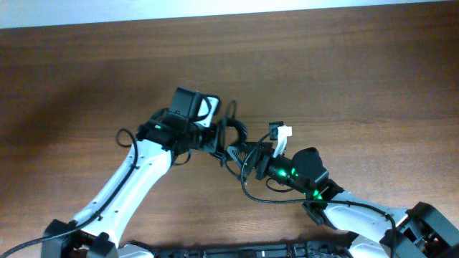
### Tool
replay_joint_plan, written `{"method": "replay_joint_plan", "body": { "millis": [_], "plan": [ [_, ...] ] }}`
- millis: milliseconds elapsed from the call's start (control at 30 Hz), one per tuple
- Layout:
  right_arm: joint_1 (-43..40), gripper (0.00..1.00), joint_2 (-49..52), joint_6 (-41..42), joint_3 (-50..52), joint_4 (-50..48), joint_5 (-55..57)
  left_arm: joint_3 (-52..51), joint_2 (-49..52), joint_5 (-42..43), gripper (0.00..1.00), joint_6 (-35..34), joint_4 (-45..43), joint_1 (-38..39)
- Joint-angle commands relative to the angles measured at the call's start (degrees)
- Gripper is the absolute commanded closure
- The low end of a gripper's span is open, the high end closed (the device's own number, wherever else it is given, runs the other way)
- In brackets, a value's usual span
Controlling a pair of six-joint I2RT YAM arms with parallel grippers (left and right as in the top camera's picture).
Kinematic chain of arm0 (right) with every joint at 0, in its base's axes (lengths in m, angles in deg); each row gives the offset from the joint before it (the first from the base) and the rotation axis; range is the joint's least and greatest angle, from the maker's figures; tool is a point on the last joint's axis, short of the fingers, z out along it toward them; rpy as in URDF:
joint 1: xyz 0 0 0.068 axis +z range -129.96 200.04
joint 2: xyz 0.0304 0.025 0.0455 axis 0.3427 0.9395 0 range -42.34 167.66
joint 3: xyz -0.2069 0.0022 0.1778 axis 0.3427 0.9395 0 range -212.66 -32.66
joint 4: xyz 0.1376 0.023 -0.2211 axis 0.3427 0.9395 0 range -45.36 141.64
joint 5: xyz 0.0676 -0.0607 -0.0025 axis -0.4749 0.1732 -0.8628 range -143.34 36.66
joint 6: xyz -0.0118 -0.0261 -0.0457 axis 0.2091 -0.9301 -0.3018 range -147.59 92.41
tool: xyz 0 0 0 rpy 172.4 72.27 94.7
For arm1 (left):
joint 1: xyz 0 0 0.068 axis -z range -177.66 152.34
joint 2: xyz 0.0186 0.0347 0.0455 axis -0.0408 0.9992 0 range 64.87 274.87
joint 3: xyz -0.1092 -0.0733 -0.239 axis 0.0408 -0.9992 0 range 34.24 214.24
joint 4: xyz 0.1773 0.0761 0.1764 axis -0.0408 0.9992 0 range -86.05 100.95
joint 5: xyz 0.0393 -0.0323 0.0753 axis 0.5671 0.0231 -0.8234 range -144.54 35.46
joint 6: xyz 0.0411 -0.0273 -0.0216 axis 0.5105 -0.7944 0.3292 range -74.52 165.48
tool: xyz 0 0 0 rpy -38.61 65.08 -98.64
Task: Untangle cables
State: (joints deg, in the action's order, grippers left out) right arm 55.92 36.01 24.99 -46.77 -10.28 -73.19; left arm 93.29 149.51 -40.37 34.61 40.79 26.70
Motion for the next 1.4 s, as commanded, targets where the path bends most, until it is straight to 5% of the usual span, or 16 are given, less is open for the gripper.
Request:
{"method": "replay_joint_plan", "body": {
  "millis": [0, 167, 300, 400, 500, 700, 800, 867, 967, 1100, 1367],
  "plan": [
    [0.2, 0.03, 0.6, -8.2, -1.1, -0.1, -4.0, 1.0, -1.4, -10.6, 1.0, -21.6, 1.2, -5.3],
    [4.0, 0.05, 0.6, -17.9, -1.1, 2.1, 1.2, 1.0, -1.4, -9.1, 1.0, -29.5, 1.7, -4.5],
    [7.4, 0.12, 0.6, -17.9, -1.1, 7.6, 2.6, 1.0, -1.4, -13.1, 1.0, -47.8, 6.5, -4.7],
    [8.5, 0.13, 0.6, -17.9, -1.1, 7.1, 6.7, 1.0, -1.4, -12.8, 1.0, -55.3, 8.0, -4.6],
    [8.5, 0.23, 0.6, -24.0, -1.1, 5.9, 11.6, 1.0, -1.4, -6.4, 1.0, -55.3, 8.7, -4.5],
    [8.5, 0.36, 0.8, -24.3, -2.0, 4.9, 10.9, 1.0, -1.4, -6.4, 1.0, -55.3, 9.3, -1.2],
    [8.5, 0.66, 0.8, -25.6, -2.0, 4.9, 10.9, 1.0, -1.4, -6.4, 1.0, -55.3, 9.3, 1.9],
    [8.5, 0.67, 0.8, -25.6, -2.0, 5.0, 10.9, 1.0, -1.4, -5.9, 1.0, -55.3, 9.3, 3.8],
    [8.5, 0.96, 0.8, -25.6, -2.0, 5.2, 11.3, 1.0, -1.4, -4.9, 1.0, -55.3, 9.3, 5.3],
    [8.3, 0.96, 0.8, -22.7, -2.0, 13.1, 23.1, 1.0, -1.7, -4.2, 1.0, -52.0, 9.4, 4.9],
    [8.3, 0.96, 0.8, -16.0, -2.0, 18.7, 34.1, 1.0, -17.4, -5.1, 1.0, -25.8, 10.0, 4.9]
  ]
}}
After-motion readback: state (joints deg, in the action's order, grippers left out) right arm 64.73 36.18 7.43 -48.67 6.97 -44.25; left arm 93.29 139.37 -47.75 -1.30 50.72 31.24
